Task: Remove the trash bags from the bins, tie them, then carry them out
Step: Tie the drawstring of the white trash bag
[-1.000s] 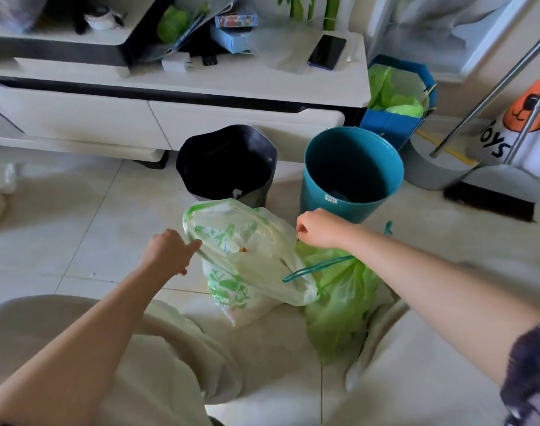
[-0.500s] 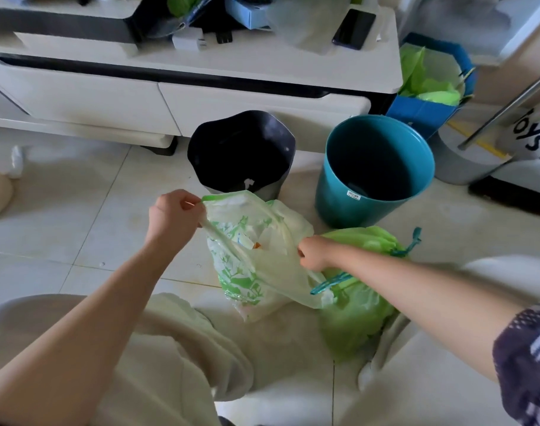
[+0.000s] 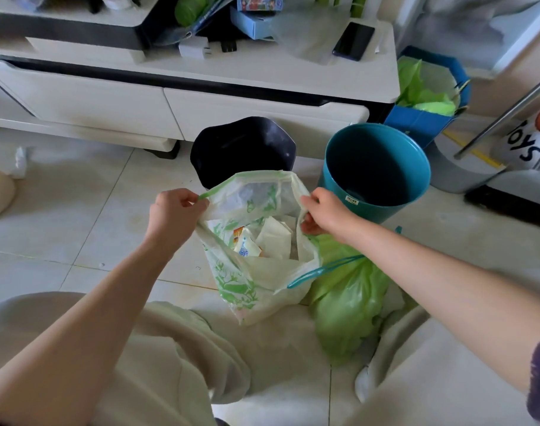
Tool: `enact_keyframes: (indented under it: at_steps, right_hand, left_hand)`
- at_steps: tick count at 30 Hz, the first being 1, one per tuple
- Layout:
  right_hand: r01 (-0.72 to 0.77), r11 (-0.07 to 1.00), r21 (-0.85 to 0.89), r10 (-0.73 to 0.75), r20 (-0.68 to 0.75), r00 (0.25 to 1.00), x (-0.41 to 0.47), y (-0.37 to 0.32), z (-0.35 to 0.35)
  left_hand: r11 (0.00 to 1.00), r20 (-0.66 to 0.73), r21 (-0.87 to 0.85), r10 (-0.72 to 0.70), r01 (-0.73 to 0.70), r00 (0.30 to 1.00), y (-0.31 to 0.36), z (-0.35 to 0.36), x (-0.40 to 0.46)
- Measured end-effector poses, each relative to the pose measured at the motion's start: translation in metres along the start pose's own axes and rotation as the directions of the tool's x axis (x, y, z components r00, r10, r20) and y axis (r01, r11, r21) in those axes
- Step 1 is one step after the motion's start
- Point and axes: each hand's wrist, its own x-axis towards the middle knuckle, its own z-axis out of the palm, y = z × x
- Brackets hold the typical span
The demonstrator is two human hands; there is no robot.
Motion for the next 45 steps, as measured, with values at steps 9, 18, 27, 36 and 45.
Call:
enact_keyframes:
  at_steps: [9,18,27,36,45]
  right_hand:
    - [-0.037,0.89,-0.454,0.105,0.125,0.987,-0.008,0.021,-0.024]
    - [0.04,0.635,-0.772,0.099,0.132,0.986,-0.039,0.009,-0.043]
    - [0.068,0.946,-0.317,-0.039,0.097,0.995,-0.075,-0.035,-0.059]
    - [0.242,0.938,0.247,-0.248,-0.007,0.969,-0.111,-0.08,-0.085]
    - [0.542,0.747,0.385,-0.544,-0.115,0.831,-0.13,-0.106,-0.082]
  left_hand:
    - [1.0,-0.061,-0.01,-0.007,0.007,0.998,-0.002,-0.008,-0.002]
    - [1.0,-0.091,0.025,0.008,-0.006,0.996,0.005,-0.013,-0.005]
    - [0.996,-0.125,-0.008,0.085,-0.086,0.988,0.024,-0.015,-0.017]
    - [0.958,-0.069,-0.28,0.04,-0.058,0.997,0.06,-0.031,-0.033]
    - [0.899,-0.134,-0.335,0.251,-0.282,0.959,0.101,-0.041,-0.06]
